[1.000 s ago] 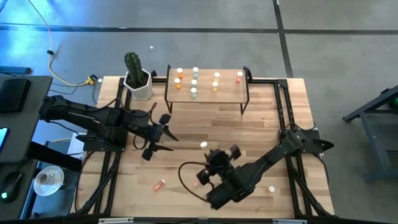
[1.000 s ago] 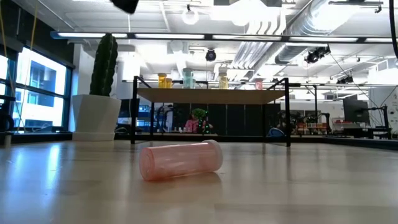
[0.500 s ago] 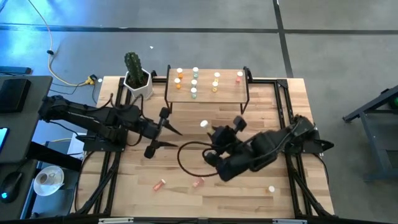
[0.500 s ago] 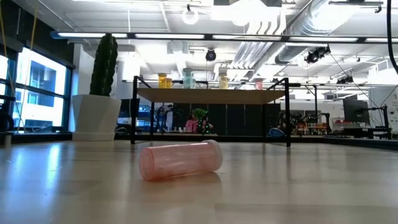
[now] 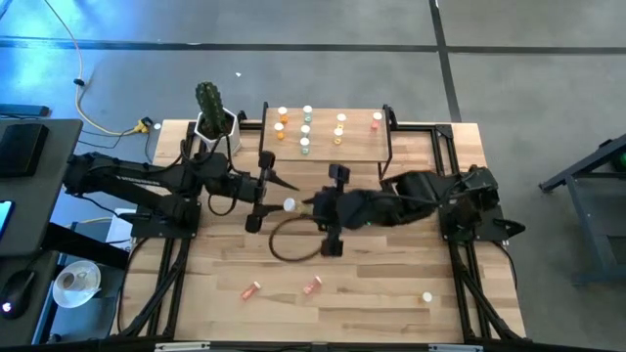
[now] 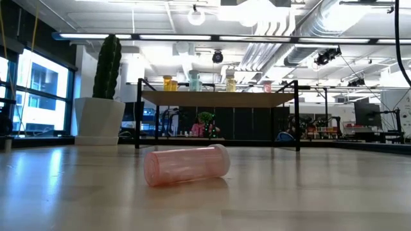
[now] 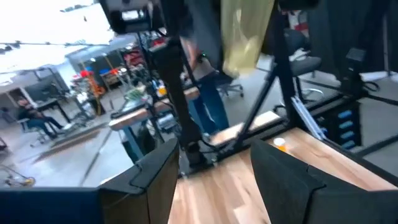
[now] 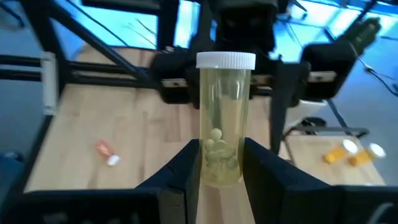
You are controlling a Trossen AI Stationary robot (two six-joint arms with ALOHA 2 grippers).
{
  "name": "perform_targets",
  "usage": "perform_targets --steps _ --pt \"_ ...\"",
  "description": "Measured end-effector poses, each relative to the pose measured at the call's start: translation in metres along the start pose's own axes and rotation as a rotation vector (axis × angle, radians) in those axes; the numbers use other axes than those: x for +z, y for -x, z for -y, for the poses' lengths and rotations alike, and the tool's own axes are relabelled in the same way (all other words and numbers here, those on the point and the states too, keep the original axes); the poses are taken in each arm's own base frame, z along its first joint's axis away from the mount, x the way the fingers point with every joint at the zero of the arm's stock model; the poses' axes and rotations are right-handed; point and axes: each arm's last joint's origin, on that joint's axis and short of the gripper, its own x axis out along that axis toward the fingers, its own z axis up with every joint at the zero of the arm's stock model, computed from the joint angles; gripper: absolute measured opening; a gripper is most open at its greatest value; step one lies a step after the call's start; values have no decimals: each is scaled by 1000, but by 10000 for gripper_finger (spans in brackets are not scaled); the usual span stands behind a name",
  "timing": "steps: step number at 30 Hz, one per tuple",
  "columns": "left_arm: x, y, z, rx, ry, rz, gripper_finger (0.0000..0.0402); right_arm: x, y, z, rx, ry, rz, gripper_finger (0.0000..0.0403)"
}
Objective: Pick and place medicine bottles onto shelf by color
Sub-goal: Put the yellow pill bottle on the shelf
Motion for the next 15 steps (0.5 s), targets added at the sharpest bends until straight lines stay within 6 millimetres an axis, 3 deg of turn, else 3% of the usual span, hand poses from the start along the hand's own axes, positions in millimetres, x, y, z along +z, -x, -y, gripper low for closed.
perform_targets --steps 7,15 --pt "0 1 -11 10 -8 46 188 -4 -11 23 28 -6 -67 89" --pt "4 4 -20 4 -1 121 188 -4 -15 35 9 25 -66 89"
